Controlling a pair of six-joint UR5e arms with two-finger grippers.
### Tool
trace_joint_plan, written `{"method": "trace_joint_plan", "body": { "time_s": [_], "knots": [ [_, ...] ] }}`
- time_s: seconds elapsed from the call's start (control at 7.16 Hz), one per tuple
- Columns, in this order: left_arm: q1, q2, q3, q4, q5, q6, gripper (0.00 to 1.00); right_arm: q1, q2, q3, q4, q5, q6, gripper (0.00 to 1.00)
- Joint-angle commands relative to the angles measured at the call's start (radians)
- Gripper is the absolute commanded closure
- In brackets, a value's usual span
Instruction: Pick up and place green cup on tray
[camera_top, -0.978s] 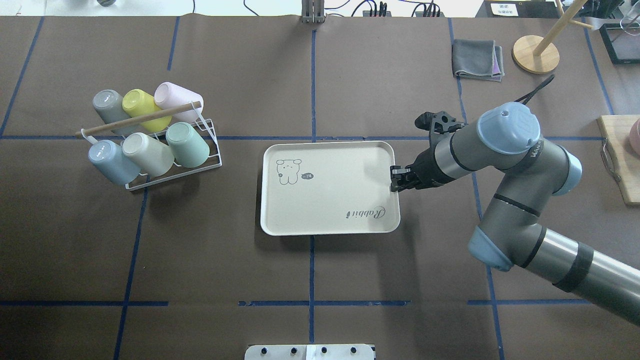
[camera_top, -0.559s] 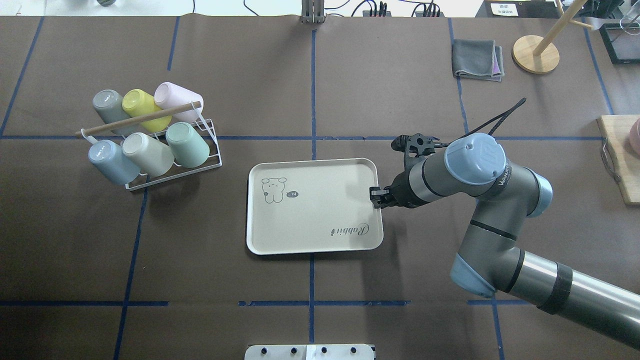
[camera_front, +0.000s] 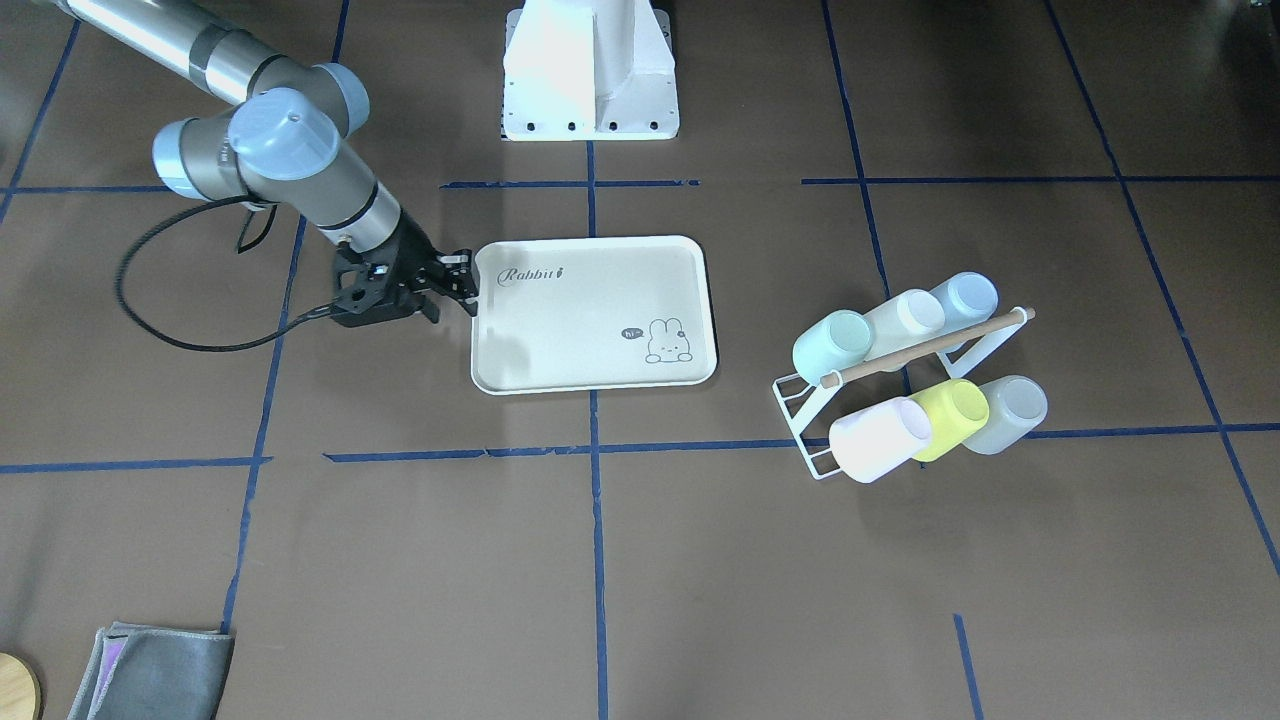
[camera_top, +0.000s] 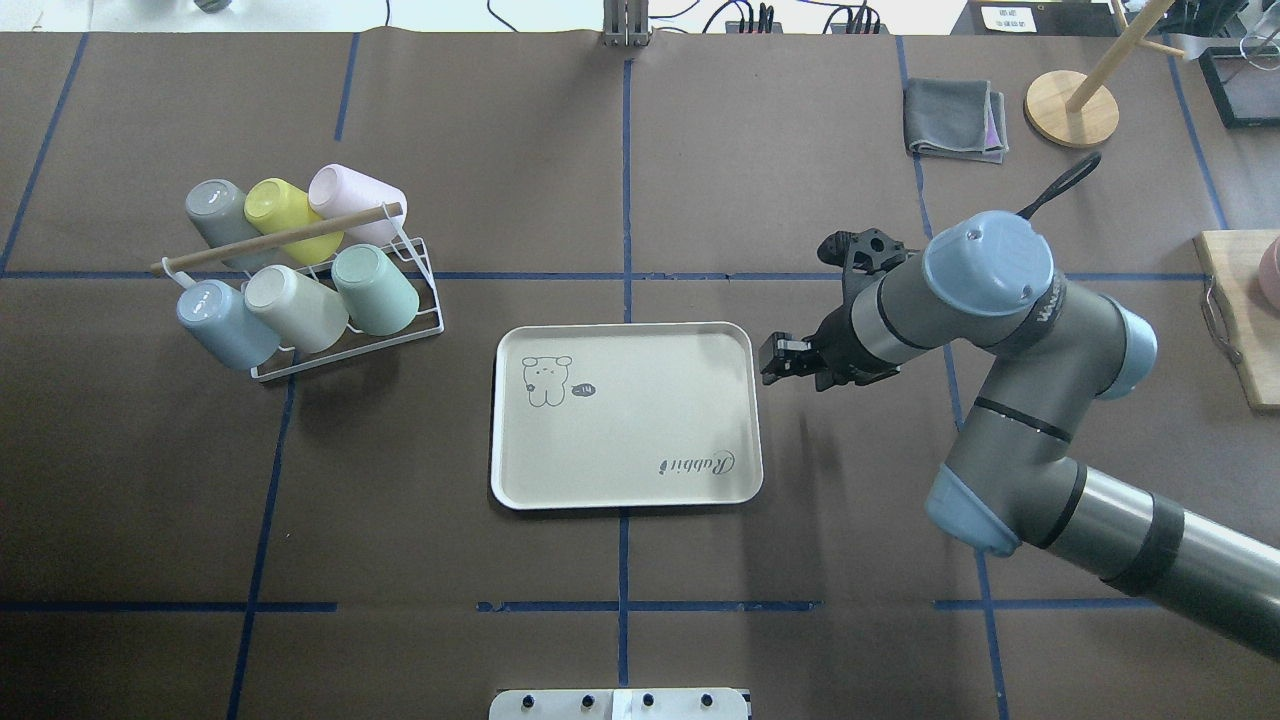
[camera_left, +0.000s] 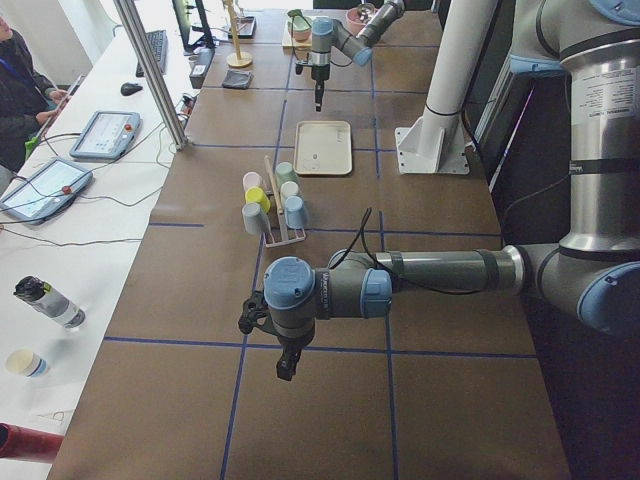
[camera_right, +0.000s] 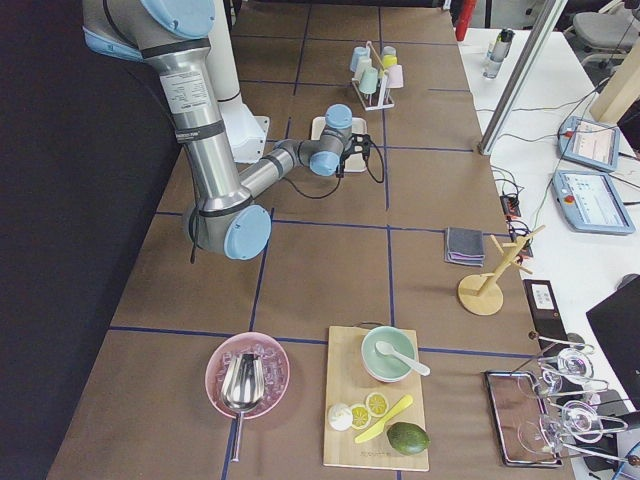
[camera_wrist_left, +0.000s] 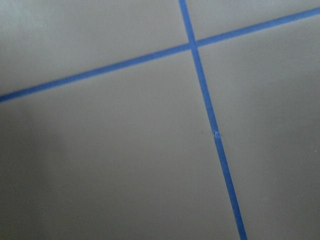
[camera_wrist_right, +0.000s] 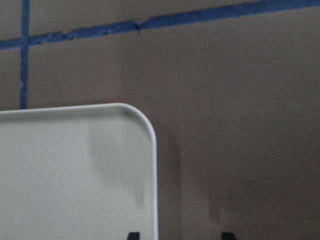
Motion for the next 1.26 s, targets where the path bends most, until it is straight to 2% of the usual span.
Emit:
{"method": "trace_joint_plan", "body": {
  "time_s": [0.0, 0.14, 0.42, 0.84, 0.98, 1.12],
  "knots": [
    [0.003, -0.004, 0.009, -0.083, 0.003, 0.000, 0.00, 0.174, -0.005, 0.077, -0.270, 0.092, -0.299, 0.00],
    [0.005, -0.009, 0.009, -0.086, 0.008, -0.003, 0.00, 0.258, -0.013, 0.099, -0.407, 0.101, -0.483, 0.00],
    [0.008, -0.061, 0.029, -0.071, 0.006, -0.020, 0.00, 0.429, -0.095, 0.127, -0.592, 0.101, -0.936, 0.00],
    [0.006, -0.064, 0.054, -0.068, -0.008, -0.127, 0.00, 0.709, -0.327, 0.125, -0.606, 0.104, -1.446, 0.00],
    [0.006, -0.063, 0.020, -0.089, -0.061, -0.178, 0.00, 0.795, -0.403, 0.124, -0.605, 0.107, -1.533, 0.00],
    [0.009, -0.066, -0.020, -0.092, -0.070, -0.212, 0.00, 0.851, -0.500, 0.124, -0.597, 0.160, -1.546, 0.00]
  ]
}}
